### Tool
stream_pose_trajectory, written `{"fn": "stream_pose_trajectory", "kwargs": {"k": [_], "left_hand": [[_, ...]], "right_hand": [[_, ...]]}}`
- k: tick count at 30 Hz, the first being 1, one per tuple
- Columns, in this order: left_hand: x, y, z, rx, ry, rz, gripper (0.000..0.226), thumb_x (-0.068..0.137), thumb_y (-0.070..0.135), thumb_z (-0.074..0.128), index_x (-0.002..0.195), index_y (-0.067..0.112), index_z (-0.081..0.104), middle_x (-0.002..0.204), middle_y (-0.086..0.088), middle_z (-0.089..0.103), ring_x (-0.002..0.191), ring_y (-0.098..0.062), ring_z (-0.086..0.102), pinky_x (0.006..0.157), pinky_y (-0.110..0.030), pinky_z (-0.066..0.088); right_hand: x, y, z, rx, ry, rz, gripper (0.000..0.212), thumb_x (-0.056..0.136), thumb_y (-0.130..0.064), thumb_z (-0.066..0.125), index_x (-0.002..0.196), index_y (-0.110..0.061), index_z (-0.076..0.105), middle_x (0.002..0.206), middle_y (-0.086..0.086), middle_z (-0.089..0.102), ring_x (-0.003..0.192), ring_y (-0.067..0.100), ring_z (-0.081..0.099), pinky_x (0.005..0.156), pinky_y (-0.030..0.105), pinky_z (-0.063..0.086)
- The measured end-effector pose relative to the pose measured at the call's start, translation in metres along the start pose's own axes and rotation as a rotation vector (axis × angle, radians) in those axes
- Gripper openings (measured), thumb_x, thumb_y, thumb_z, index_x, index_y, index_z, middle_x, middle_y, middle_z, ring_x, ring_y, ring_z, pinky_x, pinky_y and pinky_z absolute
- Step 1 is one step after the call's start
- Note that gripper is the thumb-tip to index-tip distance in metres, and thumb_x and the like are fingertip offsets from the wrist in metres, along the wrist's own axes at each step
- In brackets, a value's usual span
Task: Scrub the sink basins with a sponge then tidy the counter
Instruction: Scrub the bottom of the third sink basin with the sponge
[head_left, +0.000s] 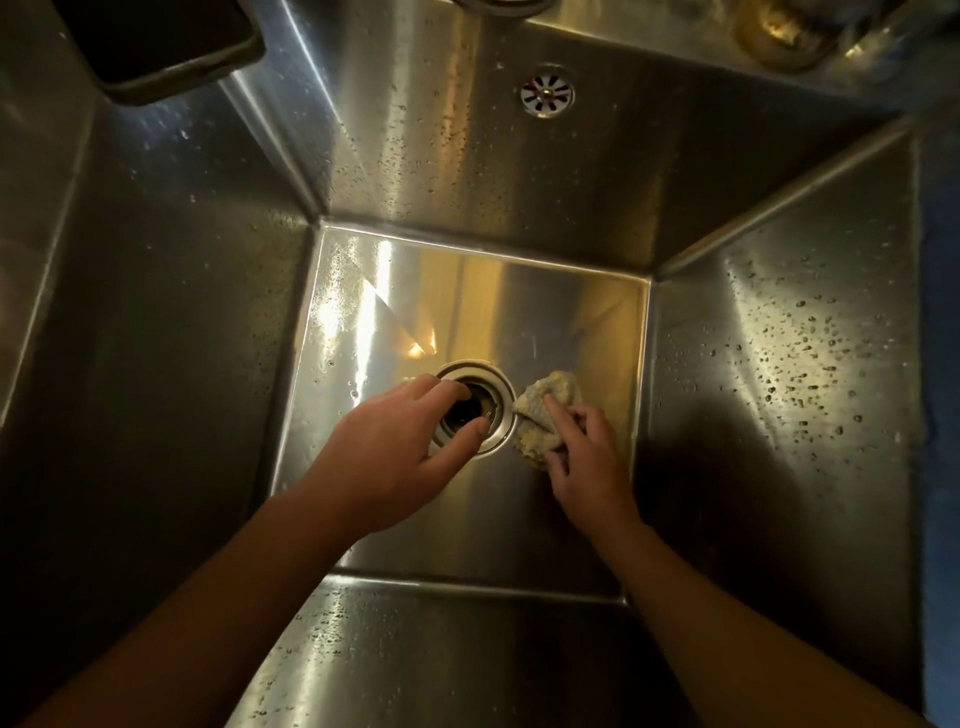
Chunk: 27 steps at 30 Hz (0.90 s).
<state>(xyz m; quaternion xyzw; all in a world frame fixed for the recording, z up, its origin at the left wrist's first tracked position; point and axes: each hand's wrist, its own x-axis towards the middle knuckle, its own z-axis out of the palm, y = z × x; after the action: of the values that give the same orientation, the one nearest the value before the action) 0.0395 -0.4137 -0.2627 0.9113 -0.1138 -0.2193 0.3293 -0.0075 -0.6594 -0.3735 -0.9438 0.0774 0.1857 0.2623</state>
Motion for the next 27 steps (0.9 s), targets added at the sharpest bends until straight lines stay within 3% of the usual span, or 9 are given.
{"fn": "stream_pose_trajectory", "kwargs": {"k": [3, 5, 10, 15, 19, 24, 27], "left_hand": [[0.0, 0.0, 0.0, -0.004, -0.005, -0.004, 0.06, 0.091, 0.07, 0.03, 0.125, 0.028, 0.058, 0.113, 0.012, 0.063, 0.093, -0.007, 0.059, 0.077, -0.031, 0.051], [0.0, 0.0, -0.001, -0.008, 0.0, -0.004, 0.06, 0.091, 0.069, 0.031, 0.125, 0.028, 0.058, 0.112, 0.012, 0.063, 0.093, -0.007, 0.059, 0.076, -0.03, 0.051], [0.0, 0.002, 0.0, -0.011, -0.011, 0.002, 0.058, 0.092, 0.066, 0.032, 0.125, 0.026, 0.059, 0.112, 0.01, 0.064, 0.093, -0.008, 0.059, 0.077, -0.033, 0.052], [0.0, 0.002, 0.001, 0.002, -0.012, 0.011, 0.057, 0.093, 0.065, 0.033, 0.124, 0.026, 0.06, 0.111, 0.01, 0.064, 0.093, -0.007, 0.058, 0.077, -0.03, 0.051], [0.002, 0.004, -0.001, 0.022, -0.014, 0.016, 0.058, 0.092, 0.066, 0.032, 0.124, 0.026, 0.059, 0.112, 0.01, 0.064, 0.092, -0.007, 0.058, 0.075, -0.028, 0.05], [0.002, 0.003, -0.003, 0.063, 0.002, 0.021, 0.055, 0.092, 0.065, 0.034, 0.121, 0.025, 0.059, 0.109, 0.007, 0.065, 0.089, -0.011, 0.059, 0.074, -0.033, 0.052], [0.003, -0.003, -0.007, 0.077, 0.045, 0.027, 0.055, 0.094, 0.064, 0.034, 0.12, 0.024, 0.06, 0.105, 0.005, 0.064, 0.086, -0.013, 0.059, 0.072, -0.035, 0.051]], "right_hand": [[-0.007, -0.006, 0.002, 0.083, 0.064, 0.128, 0.073, 0.091, -0.022, 0.068, 0.153, -0.033, 0.031, 0.136, -0.004, 0.034, 0.113, 0.001, 0.034, 0.093, 0.02, 0.041], [-0.01, -0.009, 0.0, 0.069, 0.099, 0.121, 0.074, 0.09, -0.023, 0.068, 0.153, -0.033, 0.032, 0.136, -0.004, 0.034, 0.113, 0.003, 0.036, 0.09, 0.018, 0.037], [-0.014, 0.0, -0.003, -0.038, 0.089, -0.062, 0.072, 0.086, -0.012, 0.067, 0.15, -0.032, 0.039, 0.145, 0.001, 0.034, 0.13, 0.017, 0.037, 0.106, 0.035, 0.042], [0.0, 0.0, 0.0, -0.007, 0.069, -0.021, 0.065, 0.089, -0.014, 0.067, 0.147, -0.033, 0.043, 0.139, -0.003, 0.035, 0.118, 0.0, 0.029, 0.1, 0.025, 0.042], [0.016, -0.007, 0.001, 0.021, 0.122, 0.008, 0.064, 0.089, -0.02, 0.069, 0.146, -0.036, 0.044, 0.136, -0.004, 0.034, 0.113, 0.001, 0.032, 0.091, 0.021, 0.038], [0.045, -0.024, 0.006, 0.183, 0.212, 0.084, 0.06, 0.089, -0.02, 0.07, 0.144, -0.032, 0.048, 0.139, -0.002, 0.036, 0.124, 0.014, 0.044, 0.099, 0.026, 0.042], [0.065, -0.033, 0.004, 0.162, 0.241, 0.074, 0.06, 0.089, -0.022, 0.07, 0.144, -0.032, 0.047, 0.139, -0.003, 0.038, 0.126, 0.016, 0.046, 0.101, 0.028, 0.044]]}}
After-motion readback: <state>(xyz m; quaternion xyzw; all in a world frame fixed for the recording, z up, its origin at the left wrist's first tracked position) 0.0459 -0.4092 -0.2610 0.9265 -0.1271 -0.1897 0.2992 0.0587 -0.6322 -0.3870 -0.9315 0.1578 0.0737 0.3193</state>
